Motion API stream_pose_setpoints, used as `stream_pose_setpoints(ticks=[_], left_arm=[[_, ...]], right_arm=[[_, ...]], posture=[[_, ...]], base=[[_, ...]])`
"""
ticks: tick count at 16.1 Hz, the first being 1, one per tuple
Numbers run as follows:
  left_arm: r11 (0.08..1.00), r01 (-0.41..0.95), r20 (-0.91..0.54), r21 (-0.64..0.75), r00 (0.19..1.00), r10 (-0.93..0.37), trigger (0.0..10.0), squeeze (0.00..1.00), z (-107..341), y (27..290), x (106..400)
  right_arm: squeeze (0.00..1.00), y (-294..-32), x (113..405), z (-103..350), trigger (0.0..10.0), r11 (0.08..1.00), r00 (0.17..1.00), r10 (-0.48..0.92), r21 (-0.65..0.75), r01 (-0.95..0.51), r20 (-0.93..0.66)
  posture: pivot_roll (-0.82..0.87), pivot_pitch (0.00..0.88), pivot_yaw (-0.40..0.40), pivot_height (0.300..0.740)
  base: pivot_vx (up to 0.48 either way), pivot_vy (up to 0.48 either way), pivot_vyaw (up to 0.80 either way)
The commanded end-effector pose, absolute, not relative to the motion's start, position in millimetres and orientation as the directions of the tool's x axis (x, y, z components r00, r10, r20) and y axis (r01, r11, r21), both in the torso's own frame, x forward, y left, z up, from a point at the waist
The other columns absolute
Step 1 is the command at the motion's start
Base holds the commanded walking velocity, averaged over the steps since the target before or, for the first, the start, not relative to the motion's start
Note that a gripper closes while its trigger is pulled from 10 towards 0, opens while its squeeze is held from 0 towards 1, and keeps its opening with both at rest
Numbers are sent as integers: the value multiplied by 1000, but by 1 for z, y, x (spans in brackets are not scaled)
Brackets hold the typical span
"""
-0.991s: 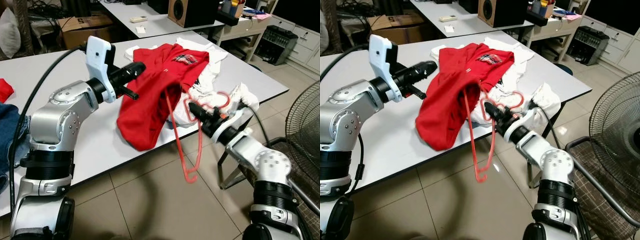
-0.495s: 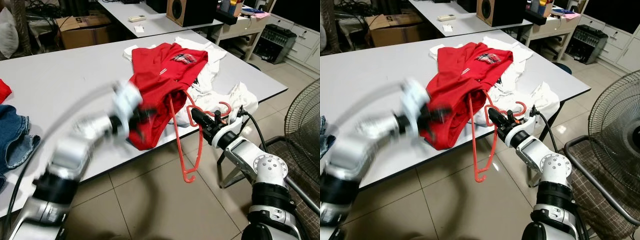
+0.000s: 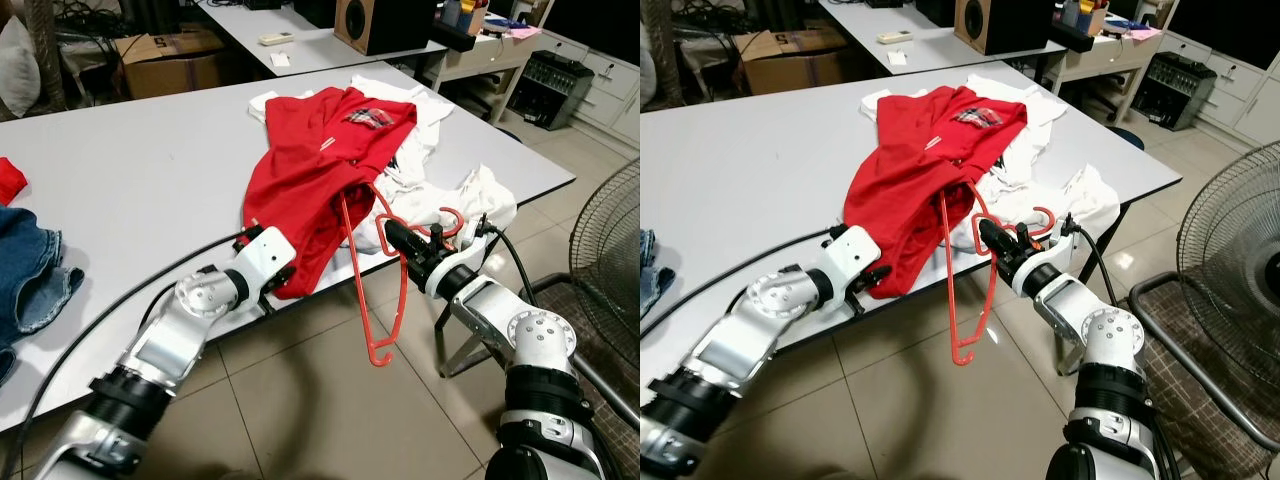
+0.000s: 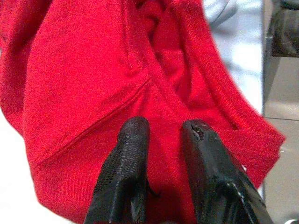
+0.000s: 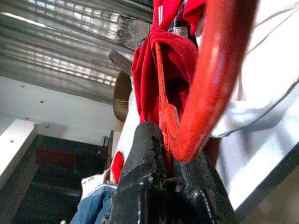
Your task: Hang hanger
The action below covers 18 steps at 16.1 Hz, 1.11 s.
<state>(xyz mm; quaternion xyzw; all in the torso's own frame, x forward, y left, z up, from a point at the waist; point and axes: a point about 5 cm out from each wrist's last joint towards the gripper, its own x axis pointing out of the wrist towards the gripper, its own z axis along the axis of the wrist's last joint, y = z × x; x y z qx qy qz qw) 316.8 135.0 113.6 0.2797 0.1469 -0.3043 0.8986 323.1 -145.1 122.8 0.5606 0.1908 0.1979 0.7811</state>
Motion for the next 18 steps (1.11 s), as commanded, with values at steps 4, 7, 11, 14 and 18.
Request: stream_pose_setpoints(ticks=[4,7,11,14,18], left_arm=[[684,647,-377,336,758,-532,10000,0,116,115,321],[746,621,-303,242,779,-549,10000,1000,123,108,327],[724,579,-282,376,815,-506,10000,1000,125,111,338],[730,583,-281,358,813,-511,10000,1000,120,103,342],[724,539,-301,431,842,-448,10000,0,110,102,350]], right_arm=[[0,-147,327,129,10000,303,855,515,946,-119,-58],[0,-146,327,130,10000,308,854,517,943,-124,-57],[0,-142,328,131,10000,310,848,527,941,-134,-54],[0,-142,328,131,10000,309,847,529,941,-138,-49],[0,-140,329,132,10000,302,847,530,942,-144,-40]], posture=[[22,0,-55,740],[22,0,-55,740],[23,0,-53,740],[22,0,-52,740],[19,0,-49,740]], base=[[0,0,0],[0,0,0],[0,0,0],[0,0,0],[0,0,0]])
